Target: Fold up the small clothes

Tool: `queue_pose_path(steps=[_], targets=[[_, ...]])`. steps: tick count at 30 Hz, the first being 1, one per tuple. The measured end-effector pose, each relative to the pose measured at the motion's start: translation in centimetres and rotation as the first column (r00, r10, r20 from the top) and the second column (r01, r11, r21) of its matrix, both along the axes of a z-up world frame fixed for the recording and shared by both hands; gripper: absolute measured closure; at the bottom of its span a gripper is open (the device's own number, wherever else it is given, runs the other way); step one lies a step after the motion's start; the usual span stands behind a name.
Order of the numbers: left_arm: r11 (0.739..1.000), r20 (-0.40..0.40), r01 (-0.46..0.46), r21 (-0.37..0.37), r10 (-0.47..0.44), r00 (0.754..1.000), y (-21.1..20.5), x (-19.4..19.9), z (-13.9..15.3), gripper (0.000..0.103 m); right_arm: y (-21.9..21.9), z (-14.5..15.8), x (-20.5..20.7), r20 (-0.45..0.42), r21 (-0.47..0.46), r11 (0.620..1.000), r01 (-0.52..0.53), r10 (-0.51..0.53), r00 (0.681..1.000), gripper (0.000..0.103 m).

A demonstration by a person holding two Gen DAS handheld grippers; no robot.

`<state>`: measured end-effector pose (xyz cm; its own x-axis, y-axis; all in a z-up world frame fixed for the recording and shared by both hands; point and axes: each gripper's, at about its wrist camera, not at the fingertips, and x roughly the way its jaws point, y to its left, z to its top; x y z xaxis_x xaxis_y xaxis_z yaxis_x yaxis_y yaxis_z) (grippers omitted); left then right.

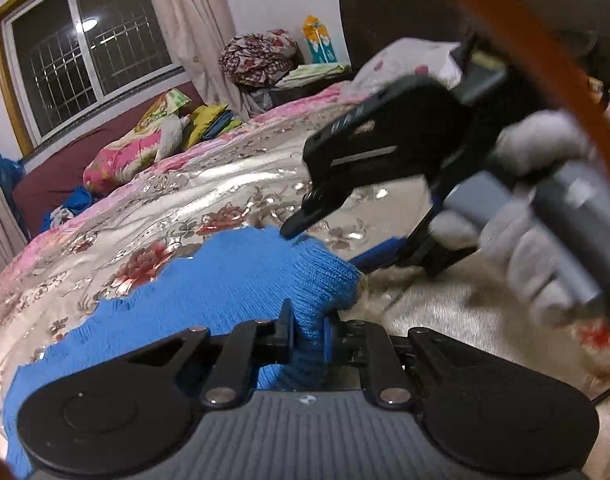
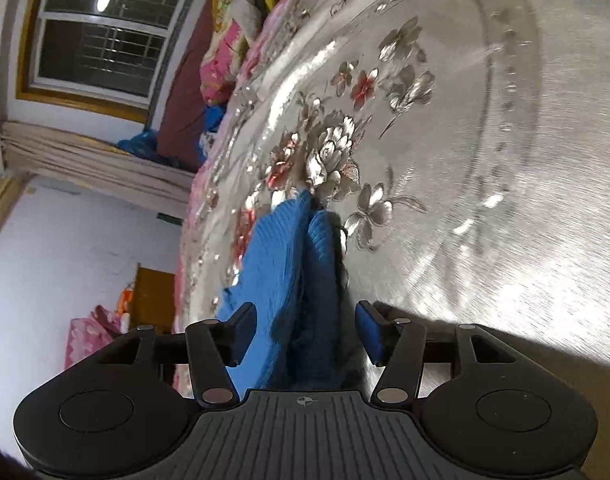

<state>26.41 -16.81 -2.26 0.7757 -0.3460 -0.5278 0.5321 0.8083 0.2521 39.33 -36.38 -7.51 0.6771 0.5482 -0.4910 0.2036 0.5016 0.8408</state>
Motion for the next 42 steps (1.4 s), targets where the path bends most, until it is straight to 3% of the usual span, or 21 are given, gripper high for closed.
queue_pose_path(steps=[10, 16, 21, 22, 24, 26, 34, 42], targets=[[0.994, -0.032, 0.002, -0.11, -0.006, 0.999, 1.8, 0.3, 1.4, 0.085, 1.9, -0.3, 1.3, -0.013, -0.013, 1.0, 0.021, -0.021, 1.0, 0.046], [0.989, -0.043, -0.007, -0.149, 0.001, 0.999, 2.5, 0.6, 1.7, 0.086, 1.9, -0.6, 1.8, -0.04, 0.04, 0.996, 0.074, -0.073, 0.997, 0.045], [0.987, -0.05, -0.003, -0.163, -0.005, 0.999, 2.7, 0.5, 1.6, 0.086, 2.8, -0.2, 2.3, -0.04, -0.009, 0.997, 0.074, -0.074, 0.996, 0.046], [0.986, -0.049, -0.002, -0.164, -0.007, 0.999, 2.9, 0.4, 1.6, 0.086, 2.9, -0.1, 2.5, -0.037, -0.022, 0.997, 0.076, -0.077, 0.996, 0.047], [0.985, -0.048, -0.001, -0.171, -0.008, 0.999, 3.1, 0.2, 1.8, 0.086, 3.1, -0.1, 2.9, -0.046, -0.058, 0.995, 0.077, -0.08, 0.996, 0.078], [0.983, -0.048, -0.004, -0.184, -0.005, 0.999, 3.5, 0.2, 2.0, 0.086, 3.1, -0.2, 3.0, -0.053, -0.065, 0.995, 0.074, -0.078, 0.996, 0.083], [0.961, -0.036, -0.044, -0.273, 0.036, 0.999, 6.8, -0.4, 3.9, 0.086, 5.1, 3.9, 2.6, 0.049, -0.099, 0.993, 0.062, -0.058, 0.997, 0.087], [0.922, -0.037, -0.135, -0.363, 0.131, 0.991, 13.2, -1.3, 5.5, 0.086, 11.9, 8.5, 3.8, 0.151, -0.135, 0.991, -0.015, 0.035, 0.988, 0.087]])
